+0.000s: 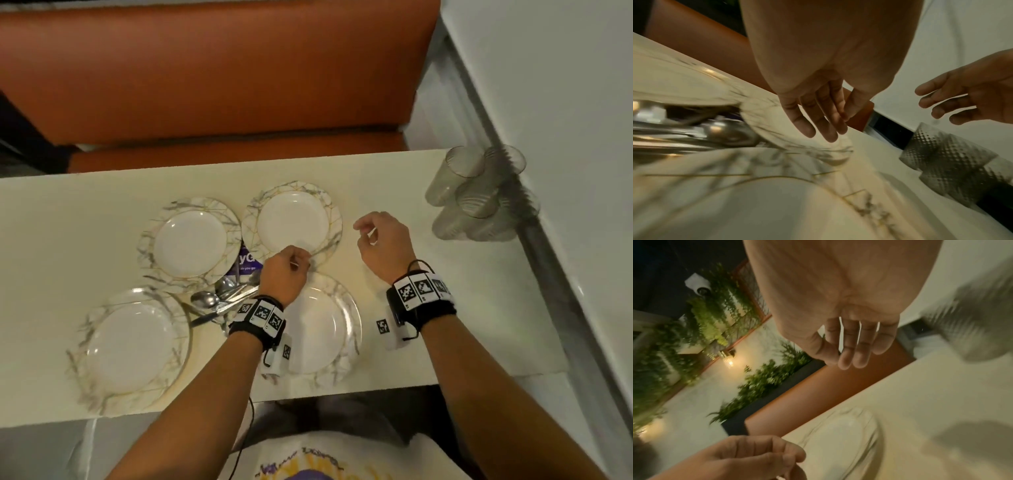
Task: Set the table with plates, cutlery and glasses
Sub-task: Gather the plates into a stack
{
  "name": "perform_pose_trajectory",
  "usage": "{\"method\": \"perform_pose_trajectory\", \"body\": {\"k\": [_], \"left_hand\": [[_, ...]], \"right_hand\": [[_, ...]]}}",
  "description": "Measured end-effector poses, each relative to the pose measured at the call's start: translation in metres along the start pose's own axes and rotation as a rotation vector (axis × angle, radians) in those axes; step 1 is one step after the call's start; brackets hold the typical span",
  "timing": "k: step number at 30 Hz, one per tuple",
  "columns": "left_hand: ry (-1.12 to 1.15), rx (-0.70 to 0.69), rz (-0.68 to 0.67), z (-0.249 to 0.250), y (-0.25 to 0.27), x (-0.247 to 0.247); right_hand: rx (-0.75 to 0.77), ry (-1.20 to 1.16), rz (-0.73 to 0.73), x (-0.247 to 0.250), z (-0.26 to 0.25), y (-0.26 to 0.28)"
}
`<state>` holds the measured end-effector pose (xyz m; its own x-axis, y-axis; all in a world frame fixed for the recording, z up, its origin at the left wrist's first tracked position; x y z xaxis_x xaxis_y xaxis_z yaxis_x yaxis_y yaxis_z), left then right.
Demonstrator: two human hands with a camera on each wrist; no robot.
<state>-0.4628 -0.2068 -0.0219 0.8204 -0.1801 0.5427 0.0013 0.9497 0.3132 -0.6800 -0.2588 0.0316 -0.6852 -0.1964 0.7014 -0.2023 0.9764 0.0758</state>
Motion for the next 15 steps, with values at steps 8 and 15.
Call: {"method": "perform_pose_trajectory", "body": {"k": [8,15], "left_hand": [[0.041,0.128,-0.008,-0.11,0.052,0.078],[0.024,0.136,-0.116,-0.139,0.073,0.091]], "right_hand": [[-0.049,-0.1,-0.231,-0.134,-0.067,0.029],[-0.214,0.1,-0.281,-0.177,-0.055,0.041]]}}
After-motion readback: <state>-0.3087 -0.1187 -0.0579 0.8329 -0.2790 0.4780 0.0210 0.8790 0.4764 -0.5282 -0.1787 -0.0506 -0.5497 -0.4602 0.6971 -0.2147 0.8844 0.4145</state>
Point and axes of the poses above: each hand's wrist, its own y-axis away from the middle knuckle, its own x-axis out of the back of the hand, z = x × y, the point moved 2 cm from there along -y, towards the middle knuckle, and after that the axes turned 9 degrees about -z, right-handed, at the moved point
